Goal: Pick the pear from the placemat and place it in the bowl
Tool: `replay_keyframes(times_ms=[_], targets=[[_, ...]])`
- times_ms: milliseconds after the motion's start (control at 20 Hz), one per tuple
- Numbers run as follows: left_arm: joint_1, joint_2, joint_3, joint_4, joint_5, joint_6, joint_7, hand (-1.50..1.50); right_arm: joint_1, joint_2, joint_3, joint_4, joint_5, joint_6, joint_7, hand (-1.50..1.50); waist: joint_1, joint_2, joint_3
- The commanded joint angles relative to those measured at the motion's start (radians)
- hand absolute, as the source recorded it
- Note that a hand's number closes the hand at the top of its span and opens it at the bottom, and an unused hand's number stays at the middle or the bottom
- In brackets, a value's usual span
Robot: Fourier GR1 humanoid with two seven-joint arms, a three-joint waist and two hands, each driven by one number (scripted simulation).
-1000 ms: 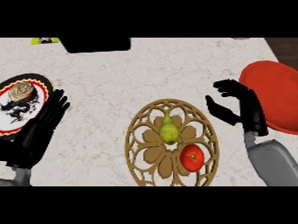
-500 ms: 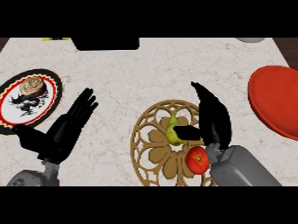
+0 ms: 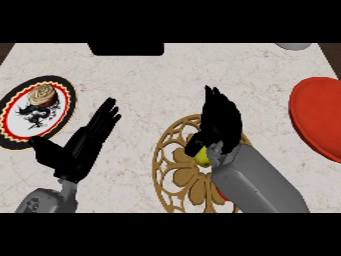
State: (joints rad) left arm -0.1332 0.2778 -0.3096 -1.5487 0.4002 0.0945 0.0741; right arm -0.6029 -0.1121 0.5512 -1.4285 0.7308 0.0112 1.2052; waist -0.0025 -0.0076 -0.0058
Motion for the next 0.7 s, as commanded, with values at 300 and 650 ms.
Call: replay_keyframes(times_ms=[300, 650], targets=[[-0.042, -0.014, 0.011, 0.017, 0.000, 0.000, 0.023, 0.00, -0.152, 0.110, -0.163, 0.245, -0.096, 0.190, 0.282, -1.50, 0.014, 0.007, 0.002], [-0.004, -0.024, 0.000, 0.008, -0.020, 0.008, 0.001, 0.00, -0.169, 0.111, -0.217, 0.368, -0.113, 0.228, 0.282, -1.50, 0.010, -0.002, 0.002]])
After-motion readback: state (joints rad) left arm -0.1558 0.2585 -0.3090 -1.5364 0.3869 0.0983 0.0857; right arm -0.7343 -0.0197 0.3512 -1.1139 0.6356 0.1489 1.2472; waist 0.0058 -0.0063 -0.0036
